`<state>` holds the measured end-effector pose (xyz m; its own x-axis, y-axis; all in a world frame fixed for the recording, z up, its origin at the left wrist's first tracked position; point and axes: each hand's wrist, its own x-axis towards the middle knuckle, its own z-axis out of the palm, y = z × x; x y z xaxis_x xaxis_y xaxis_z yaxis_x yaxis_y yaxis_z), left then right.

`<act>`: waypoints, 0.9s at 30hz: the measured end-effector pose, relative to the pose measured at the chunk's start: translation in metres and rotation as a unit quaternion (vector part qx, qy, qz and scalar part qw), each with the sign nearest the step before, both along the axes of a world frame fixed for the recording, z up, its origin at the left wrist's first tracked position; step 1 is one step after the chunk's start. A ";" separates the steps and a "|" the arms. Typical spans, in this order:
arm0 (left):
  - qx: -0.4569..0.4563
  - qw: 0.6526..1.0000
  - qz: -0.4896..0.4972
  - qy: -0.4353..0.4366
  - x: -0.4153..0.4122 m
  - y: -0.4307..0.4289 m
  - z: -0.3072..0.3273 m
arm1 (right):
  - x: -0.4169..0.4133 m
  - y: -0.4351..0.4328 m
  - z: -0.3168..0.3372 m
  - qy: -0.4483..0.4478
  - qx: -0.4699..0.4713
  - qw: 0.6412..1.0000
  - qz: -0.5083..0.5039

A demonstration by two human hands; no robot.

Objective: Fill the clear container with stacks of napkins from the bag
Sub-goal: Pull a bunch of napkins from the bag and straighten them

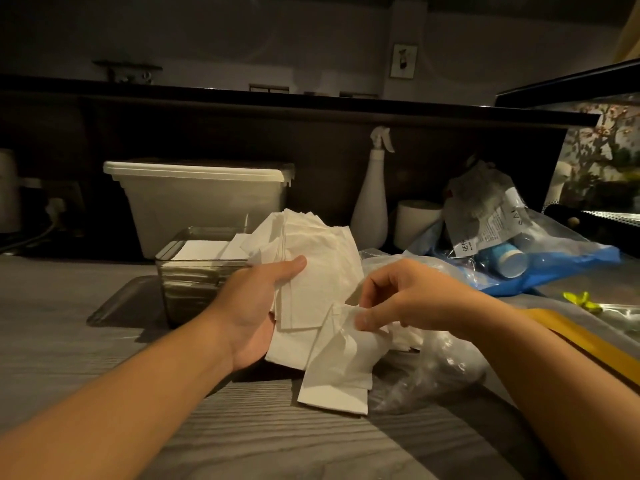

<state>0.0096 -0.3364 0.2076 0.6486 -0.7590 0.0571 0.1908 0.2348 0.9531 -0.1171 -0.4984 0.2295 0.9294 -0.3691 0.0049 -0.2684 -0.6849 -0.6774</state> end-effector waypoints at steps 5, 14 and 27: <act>0.008 1.000 0.007 0.006 -0.002 0.001 0.000 | -0.004 -0.005 0.004 -0.040 0.031 0.998 0.043; 0.050 0.998 -0.036 -0.004 -0.006 0.003 0.000 | 0.001 0.009 0.005 -0.293 0.059 0.954 -0.009; 0.035 0.996 -0.084 0.005 -0.005 0.000 -0.003 | 0.002 0.009 0.001 -0.346 -0.009 0.937 -0.054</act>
